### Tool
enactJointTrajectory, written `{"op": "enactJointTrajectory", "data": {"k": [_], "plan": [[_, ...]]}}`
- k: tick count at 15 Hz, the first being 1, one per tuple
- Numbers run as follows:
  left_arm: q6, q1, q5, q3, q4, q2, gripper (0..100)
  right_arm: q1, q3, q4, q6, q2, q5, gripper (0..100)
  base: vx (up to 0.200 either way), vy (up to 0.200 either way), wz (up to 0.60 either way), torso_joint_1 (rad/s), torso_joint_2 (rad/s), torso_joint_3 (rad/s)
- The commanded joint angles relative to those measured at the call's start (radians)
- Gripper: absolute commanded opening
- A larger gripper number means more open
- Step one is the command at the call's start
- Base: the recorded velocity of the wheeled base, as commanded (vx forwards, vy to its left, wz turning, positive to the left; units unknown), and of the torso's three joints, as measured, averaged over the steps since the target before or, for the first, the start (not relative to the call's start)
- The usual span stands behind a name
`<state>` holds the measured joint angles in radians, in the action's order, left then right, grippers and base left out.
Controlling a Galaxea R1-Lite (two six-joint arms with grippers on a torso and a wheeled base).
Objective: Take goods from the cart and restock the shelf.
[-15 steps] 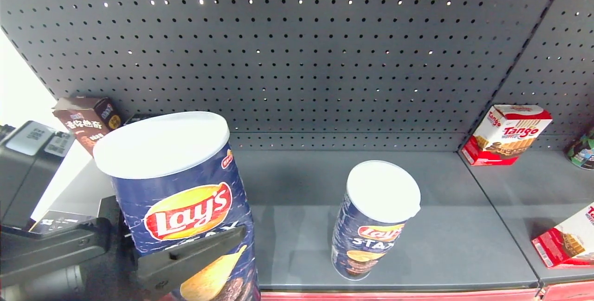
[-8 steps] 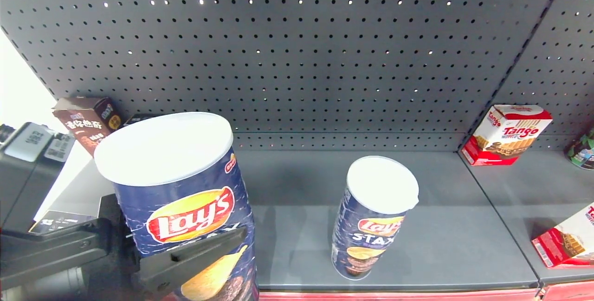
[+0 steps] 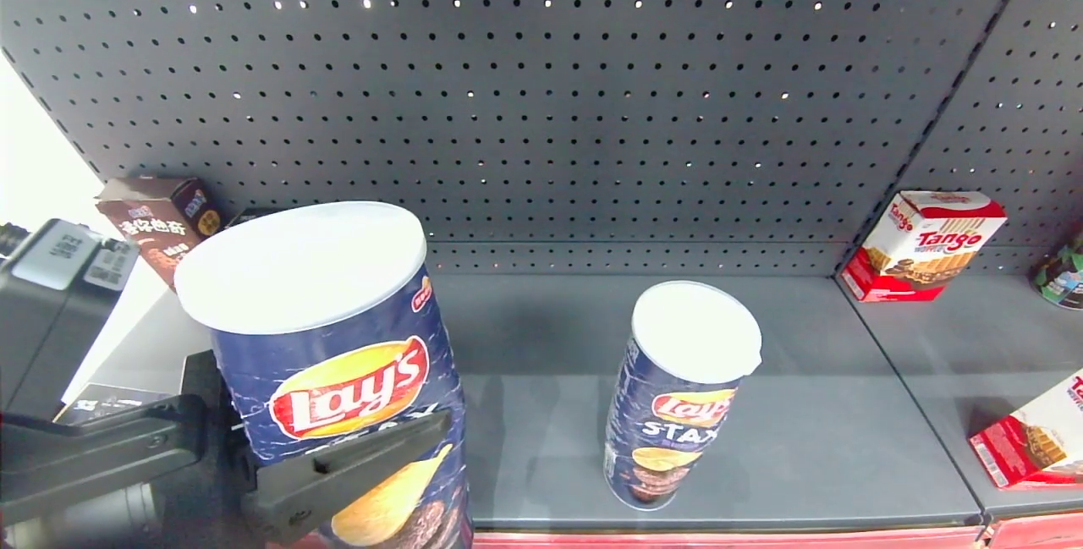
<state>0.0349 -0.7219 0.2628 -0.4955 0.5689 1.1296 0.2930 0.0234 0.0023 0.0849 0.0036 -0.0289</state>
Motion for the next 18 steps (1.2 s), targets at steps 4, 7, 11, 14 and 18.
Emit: {"op": "enactJointTrajectory", "data": {"k": [4, 7, 11, 14, 18], "plan": [[-0.006, -0.002, 0.001, -0.130, 0.000, 0.101, 0, 0.003, -0.002, -0.001, -0.007, -0.004, 0.001, 100, 0.000, 0.000, 0.00, 0.000, 0.00, 0.000], [-0.007, 0.019, 0.101, -0.186, 0.000, 0.174, 0, 0.005, -0.002, -0.001, -0.007, -0.004, 0.001, 100, 0.000, 0.000, 0.00, 0.000, 0.00, 0.000], [-0.072, 0.104, 0.174, -0.316, 0.020, 0.371, 0, 0.005, -0.002, -0.001, -0.007, -0.004, 0.001, 100, 0.000, 0.000, 0.00, 0.000, 0.00, 0.000], [-0.102, 0.153, 0.176, -0.420, 0.011, 0.475, 0, 0.003, -0.002, -0.001, -0.007, -0.004, 0.001, 100, 0.000, 0.000, 0.00, 0.000, 0.00, 0.000], [-0.248, 0.228, 0.176, -0.528, 0.045, 0.664, 0, 0.003, -0.002, -0.001, -0.007, -0.004, 0.001, 100, 0.000, 0.000, 0.00, 0.000, 0.00, 0.000]]}}
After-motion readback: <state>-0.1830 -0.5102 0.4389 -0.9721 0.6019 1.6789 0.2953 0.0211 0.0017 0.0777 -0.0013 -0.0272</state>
